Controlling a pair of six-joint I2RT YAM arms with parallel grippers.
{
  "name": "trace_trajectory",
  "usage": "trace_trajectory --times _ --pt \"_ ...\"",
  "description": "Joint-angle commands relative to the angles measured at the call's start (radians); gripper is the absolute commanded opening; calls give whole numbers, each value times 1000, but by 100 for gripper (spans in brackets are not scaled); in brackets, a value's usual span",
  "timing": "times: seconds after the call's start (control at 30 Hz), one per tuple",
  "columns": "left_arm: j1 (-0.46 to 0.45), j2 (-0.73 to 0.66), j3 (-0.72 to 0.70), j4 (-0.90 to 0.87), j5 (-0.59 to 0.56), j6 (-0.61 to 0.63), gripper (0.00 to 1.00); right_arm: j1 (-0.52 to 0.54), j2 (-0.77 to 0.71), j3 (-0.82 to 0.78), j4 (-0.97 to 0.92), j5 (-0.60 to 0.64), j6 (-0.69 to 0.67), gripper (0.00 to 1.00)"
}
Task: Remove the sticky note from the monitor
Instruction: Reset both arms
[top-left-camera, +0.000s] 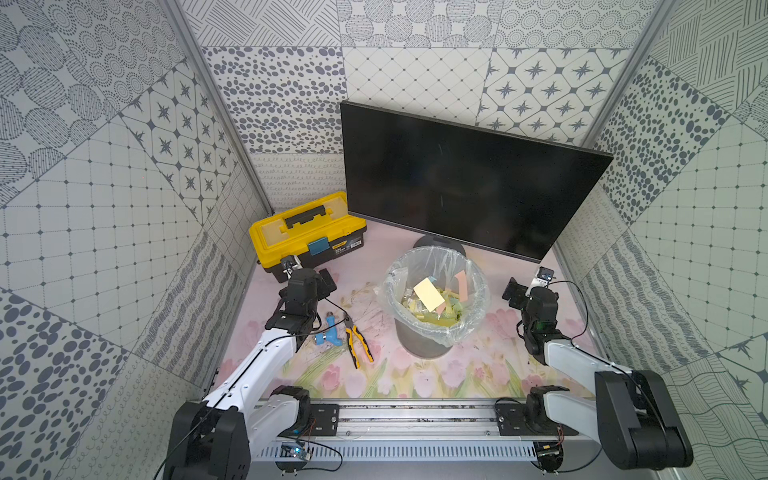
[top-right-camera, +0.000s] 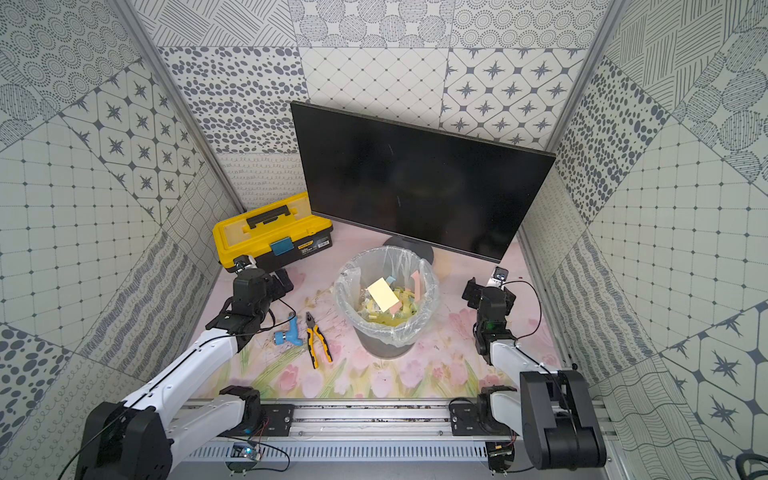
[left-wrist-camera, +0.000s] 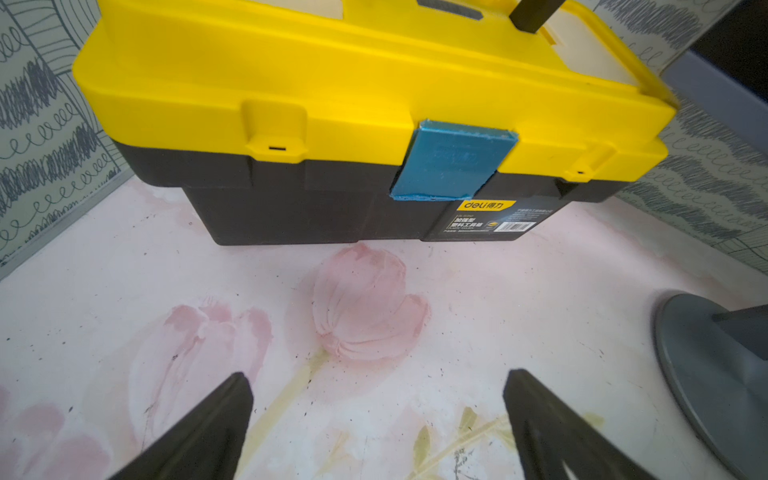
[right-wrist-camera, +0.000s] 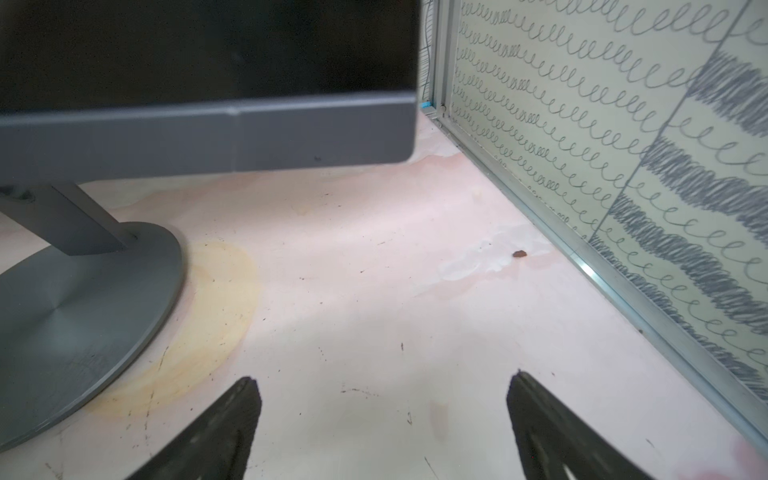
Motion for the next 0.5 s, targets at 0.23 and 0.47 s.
trace_trajectory --times 0.23,0.47 --pt "7 60 45 56 -10 133 99 -8 341 45 443 -205 -119 97" --pt "7 149 29 97 13 287 99 -20 317 138 230 -285 -139 97"
